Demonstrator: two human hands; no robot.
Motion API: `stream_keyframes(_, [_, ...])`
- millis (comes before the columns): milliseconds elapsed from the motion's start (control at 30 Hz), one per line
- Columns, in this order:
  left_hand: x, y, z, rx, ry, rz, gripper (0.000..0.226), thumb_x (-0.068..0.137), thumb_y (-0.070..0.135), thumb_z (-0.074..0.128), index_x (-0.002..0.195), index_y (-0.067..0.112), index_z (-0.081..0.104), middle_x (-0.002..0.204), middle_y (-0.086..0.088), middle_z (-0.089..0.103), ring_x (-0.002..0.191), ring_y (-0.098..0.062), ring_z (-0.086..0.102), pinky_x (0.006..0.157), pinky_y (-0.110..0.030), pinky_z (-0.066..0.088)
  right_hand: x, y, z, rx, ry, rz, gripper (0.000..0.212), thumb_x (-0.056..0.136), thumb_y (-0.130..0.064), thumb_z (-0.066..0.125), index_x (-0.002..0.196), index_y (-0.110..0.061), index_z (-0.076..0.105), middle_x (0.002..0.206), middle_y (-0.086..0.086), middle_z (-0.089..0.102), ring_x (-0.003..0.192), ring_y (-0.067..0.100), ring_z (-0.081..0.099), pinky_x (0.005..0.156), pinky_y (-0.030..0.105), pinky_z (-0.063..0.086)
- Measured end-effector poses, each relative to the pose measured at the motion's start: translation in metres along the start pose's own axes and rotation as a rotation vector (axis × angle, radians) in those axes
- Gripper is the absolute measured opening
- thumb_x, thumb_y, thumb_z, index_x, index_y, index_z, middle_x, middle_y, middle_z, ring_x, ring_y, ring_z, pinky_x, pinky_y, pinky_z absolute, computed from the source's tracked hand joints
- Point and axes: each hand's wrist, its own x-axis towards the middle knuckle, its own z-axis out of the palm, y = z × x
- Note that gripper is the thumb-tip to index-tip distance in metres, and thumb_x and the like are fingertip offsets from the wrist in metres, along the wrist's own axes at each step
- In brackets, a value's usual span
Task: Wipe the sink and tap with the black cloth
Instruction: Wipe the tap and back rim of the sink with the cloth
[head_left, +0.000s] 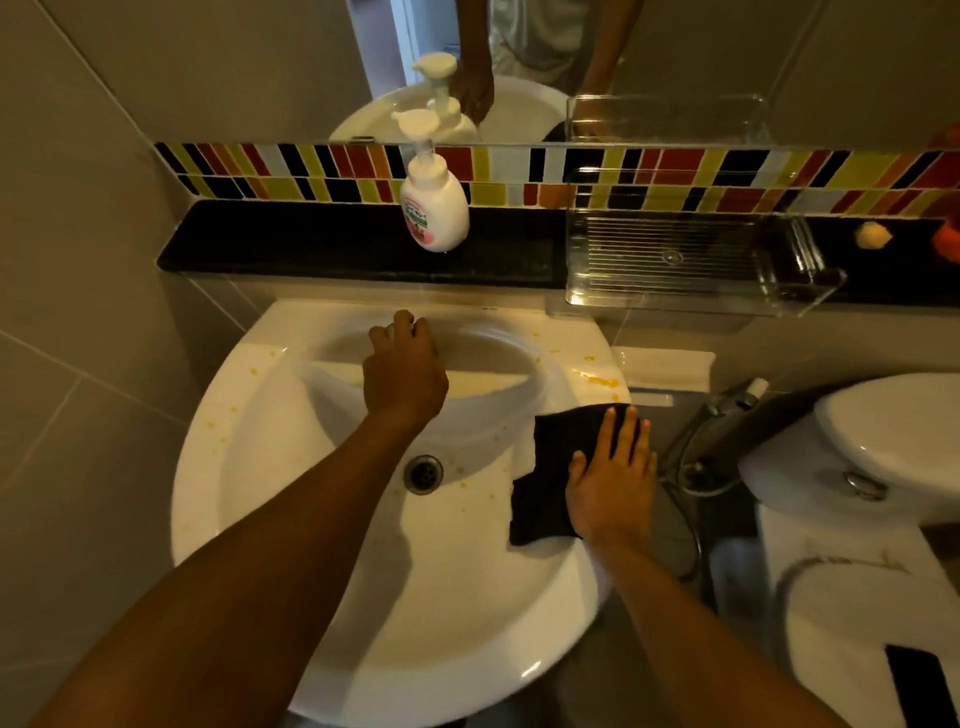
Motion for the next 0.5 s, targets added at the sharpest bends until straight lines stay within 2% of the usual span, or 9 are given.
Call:
stream_keyframes(100, [-0.001, 0.000, -0.001, -0.003, -0.011, 0.006, 0.048, 0.085, 0.017, 0.063, 0.130, 0.013, 0.046, 0.138, -0.009, 0.042, 0.119, -0.034, 0.043, 0.088, -0.043, 0.049, 0.028, -0.001, -0.007, -0.011, 0.009, -0.065, 0.069, 0.096, -0.044, 0.033, 0.152, -0.015, 0.005, 0.160, 0.013, 0.007, 0.147, 0.034, 0.004, 0.117, 0.055, 0.017])
stream_keyframes(267, [0.001, 0.000, 0.001, 0.022, -0.029, 0.002, 0.052, 0.085, 0.017, 0.062, 0.133, 0.015, 0.042, 0.145, -0.008, 0.037, 0.125, -0.033, 0.039, 0.088, -0.040, 0.049, 0.086, -0.006, -0.015, -0.082, -0.034, -0.224, 0.063, 0.097, -0.049, 0.015, 0.151, -0.022, -0.006, 0.161, 0.006, -0.007, 0.147, 0.024, -0.012, 0.120, 0.048, -0.001])
stream_keyframes(367, [0.001, 0.000, 0.002, 0.038, -0.025, -0.001, 0.052, 0.086, 0.018, 0.061, 0.133, 0.016, 0.041, 0.147, -0.006, 0.034, 0.128, -0.032, 0.036, 0.085, -0.037, 0.049, 0.117, -0.027, -0.018, -0.144, 0.001, -0.321, 0.062, 0.096, -0.045, 0.008, 0.152, -0.019, 0.003, 0.161, 0.005, 0.003, 0.148, 0.023, -0.005, 0.120, 0.046, -0.002])
stream_keyframes(500, [0.001, 0.001, 0.005, 0.059, -0.018, -0.025, 0.051, 0.085, 0.016, 0.062, 0.132, 0.017, 0.043, 0.146, -0.006, 0.035, 0.127, -0.033, 0.038, 0.081, -0.037, 0.051, 0.140, -0.050, -0.021, -0.185, -0.015, -0.445, 0.062, 0.098, -0.043, 0.019, 0.152, -0.015, 0.005, 0.161, 0.006, 0.008, 0.149, 0.024, 0.000, 0.121, 0.046, -0.001])
